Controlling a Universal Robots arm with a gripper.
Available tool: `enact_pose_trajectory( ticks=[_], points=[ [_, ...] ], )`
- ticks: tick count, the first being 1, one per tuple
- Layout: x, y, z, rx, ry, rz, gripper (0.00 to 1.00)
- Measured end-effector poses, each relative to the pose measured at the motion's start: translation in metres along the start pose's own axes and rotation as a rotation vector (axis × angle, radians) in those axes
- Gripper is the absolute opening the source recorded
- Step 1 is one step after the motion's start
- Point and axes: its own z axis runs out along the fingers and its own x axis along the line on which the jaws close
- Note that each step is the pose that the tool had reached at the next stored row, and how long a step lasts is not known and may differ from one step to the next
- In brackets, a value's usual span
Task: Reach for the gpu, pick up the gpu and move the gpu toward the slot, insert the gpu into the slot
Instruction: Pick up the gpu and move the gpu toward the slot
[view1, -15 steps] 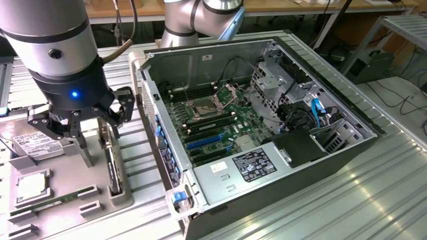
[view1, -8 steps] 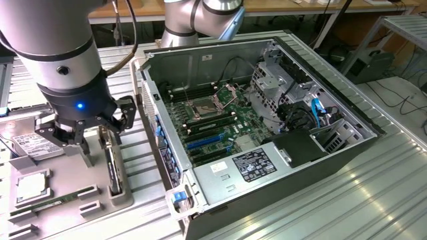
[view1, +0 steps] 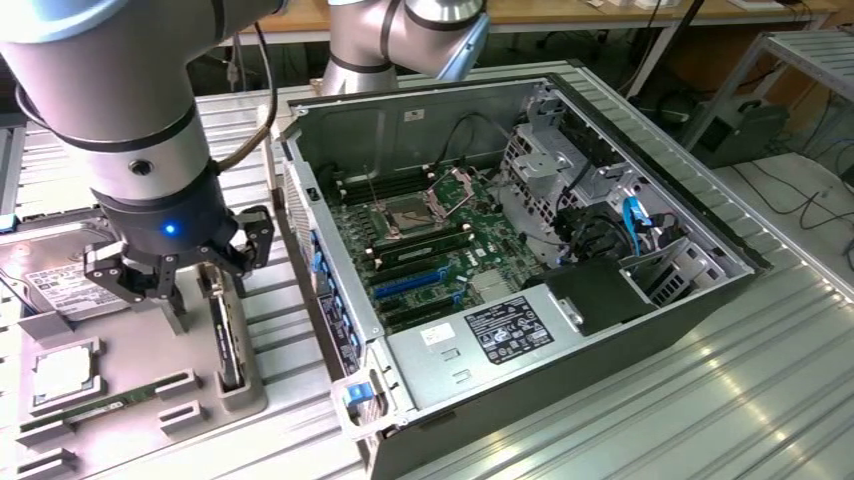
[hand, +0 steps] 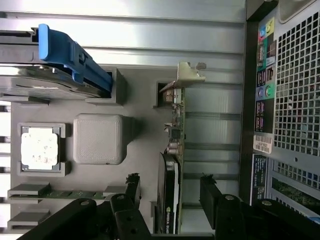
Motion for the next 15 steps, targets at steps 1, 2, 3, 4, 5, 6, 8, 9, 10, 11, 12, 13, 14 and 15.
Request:
enact_pose_trajectory(
  ticks=[1,2,3,4,5,6,8,9,10,11,12,13,14,15],
  points=[
    [0.000,-0.0001,0.0021,0.0000,0.0000,0.000,0.60],
    [0.000,-0.0001,0.0040,-0.0001,-0.0001,0.000,0.60],
    [0.000,-0.0002,0.0058,-0.0001,-0.0001,0.000,0.60],
    [0.000,-0.0003,0.0076,-0.0001,0.0000,0.000,0.60],
    [0.000,-0.0004,0.0098,-0.0001,-0.0001,0.000,0.60],
    [0.000,-0.0006,0.0135,-0.0001,-0.0001,0.000,0.60],
    [0.000,-0.0010,0.0201,0.0000,0.0000,0.000,0.60],
    [0.000,-0.0011,0.0221,0.0000,0.0000,0.000,0.60],
    [0.001,-0.0013,0.0237,0.0000,0.0000,0.000,0.60],
    [0.001,-0.0015,0.0256,0.0000,0.0000,0.000,0.60],
    [0.001,-0.0017,0.0275,0.0000,-0.0001,0.000,0.60],
    [0.001,-0.0022,0.0294,-0.0001,-0.0001,0.000,0.60],
    [0.001,-0.0031,0.0311,0.0000,-0.0001,0.001,0.60],
    [0.001,-0.0040,0.0329,0.0000,-0.0001,0.002,0.60]
  ],
)
